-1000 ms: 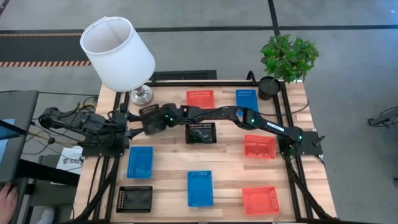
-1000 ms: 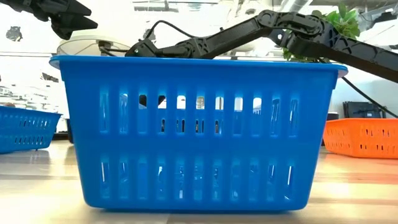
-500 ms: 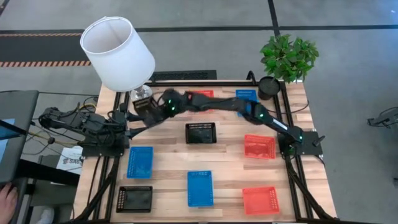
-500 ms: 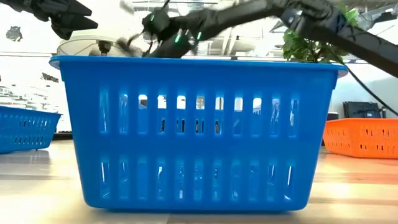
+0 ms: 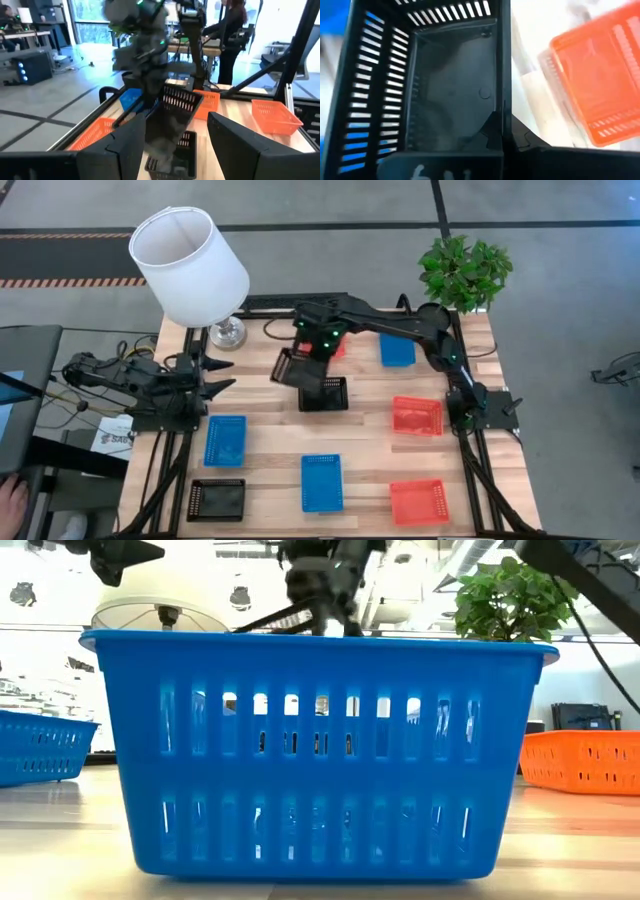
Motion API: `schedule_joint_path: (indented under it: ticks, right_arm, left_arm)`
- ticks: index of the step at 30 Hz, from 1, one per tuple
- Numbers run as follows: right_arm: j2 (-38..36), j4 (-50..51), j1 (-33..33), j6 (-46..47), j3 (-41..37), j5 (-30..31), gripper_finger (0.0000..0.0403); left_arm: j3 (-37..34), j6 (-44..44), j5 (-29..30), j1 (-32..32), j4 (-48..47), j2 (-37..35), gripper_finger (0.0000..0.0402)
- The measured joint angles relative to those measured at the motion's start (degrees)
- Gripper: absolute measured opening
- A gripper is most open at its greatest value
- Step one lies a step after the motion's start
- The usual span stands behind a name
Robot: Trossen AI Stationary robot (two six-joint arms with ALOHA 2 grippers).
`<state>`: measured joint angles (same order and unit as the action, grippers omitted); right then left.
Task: Stack baskets by color
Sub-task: Stack the top left black bin on the top right black bin
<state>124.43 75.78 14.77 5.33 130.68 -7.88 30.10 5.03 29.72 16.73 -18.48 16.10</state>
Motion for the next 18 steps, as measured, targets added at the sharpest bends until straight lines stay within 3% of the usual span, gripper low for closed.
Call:
schedule_joint_path:
  ticks: [4, 11, 14, 18]
  right_arm:
    - [-8.57, -4.33, -0.58, -7.87, -10.19, -0.21, 0.0002]
    - [-28.51, -26.86, -1.31, -8.86, -40.56, -1.31, 0.0002]
    - [-31.53, -34.15, -2.30, -8.41, -47.62, -1.31, 0.0002]
    - [-30.52, -36.72, -3.81, -8.53, -50.43, -1.53, 0.0002]
  left_arm:
    - [-0.86, 1.88, 2.37, 0.00, -0.06, 0.02, 0.0201]
    - [-1.35, 5.12, 4.65, 0.00, -0.05, 0.02, 0.0201]
    - [-1.35, 5.10, 8.60, 0.00, -0.04, 0.02, 0.0201]
    - [-1.35, 5.12, 12.70, -0.02, -0.02, 0.02, 0.0201]
